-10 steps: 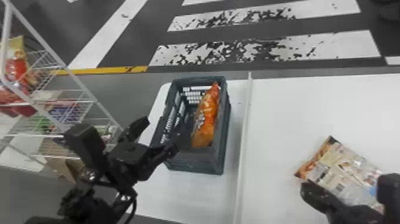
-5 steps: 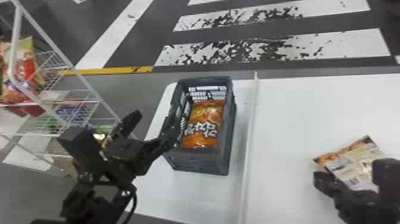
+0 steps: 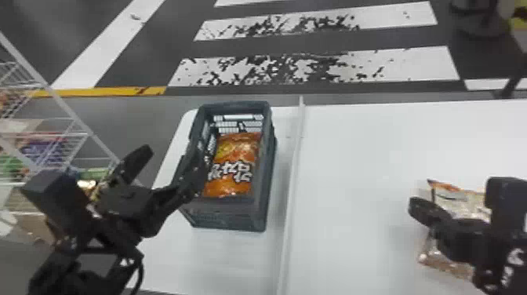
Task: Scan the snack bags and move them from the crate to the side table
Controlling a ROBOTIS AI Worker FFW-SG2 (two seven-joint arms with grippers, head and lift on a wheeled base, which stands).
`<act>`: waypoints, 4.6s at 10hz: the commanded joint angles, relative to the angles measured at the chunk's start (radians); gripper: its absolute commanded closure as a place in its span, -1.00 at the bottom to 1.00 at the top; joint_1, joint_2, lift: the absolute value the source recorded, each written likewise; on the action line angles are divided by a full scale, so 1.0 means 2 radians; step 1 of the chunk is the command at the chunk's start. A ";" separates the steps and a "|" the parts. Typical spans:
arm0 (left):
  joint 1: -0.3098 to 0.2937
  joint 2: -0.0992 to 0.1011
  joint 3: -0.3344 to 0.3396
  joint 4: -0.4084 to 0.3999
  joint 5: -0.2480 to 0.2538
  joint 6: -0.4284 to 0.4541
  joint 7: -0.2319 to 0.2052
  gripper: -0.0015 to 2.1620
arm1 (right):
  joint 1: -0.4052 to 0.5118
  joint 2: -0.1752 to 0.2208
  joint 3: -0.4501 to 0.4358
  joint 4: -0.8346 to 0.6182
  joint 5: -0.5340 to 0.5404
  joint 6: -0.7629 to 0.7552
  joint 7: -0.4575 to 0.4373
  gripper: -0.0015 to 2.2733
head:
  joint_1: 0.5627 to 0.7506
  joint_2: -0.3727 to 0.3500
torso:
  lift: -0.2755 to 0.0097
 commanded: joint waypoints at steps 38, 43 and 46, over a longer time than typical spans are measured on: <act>-0.059 0.025 -0.060 0.059 -0.021 0.003 0.001 -0.97 | 0.101 0.001 -0.234 -0.103 -0.090 -0.019 0.140 -0.97 | 0.41 -0.06 | 0.32; -0.055 0.031 -0.064 0.057 -0.024 0.008 0.001 -0.97 | 0.043 -0.068 -0.252 0.051 -0.044 -0.065 0.178 -0.96 | 0.41 -0.46 | 0.32; -0.048 0.026 -0.078 0.054 -0.041 0.006 0.002 -0.97 | 0.010 -0.103 -0.239 0.181 -0.029 -0.182 0.181 -0.95 | 0.41 -0.72 | 0.32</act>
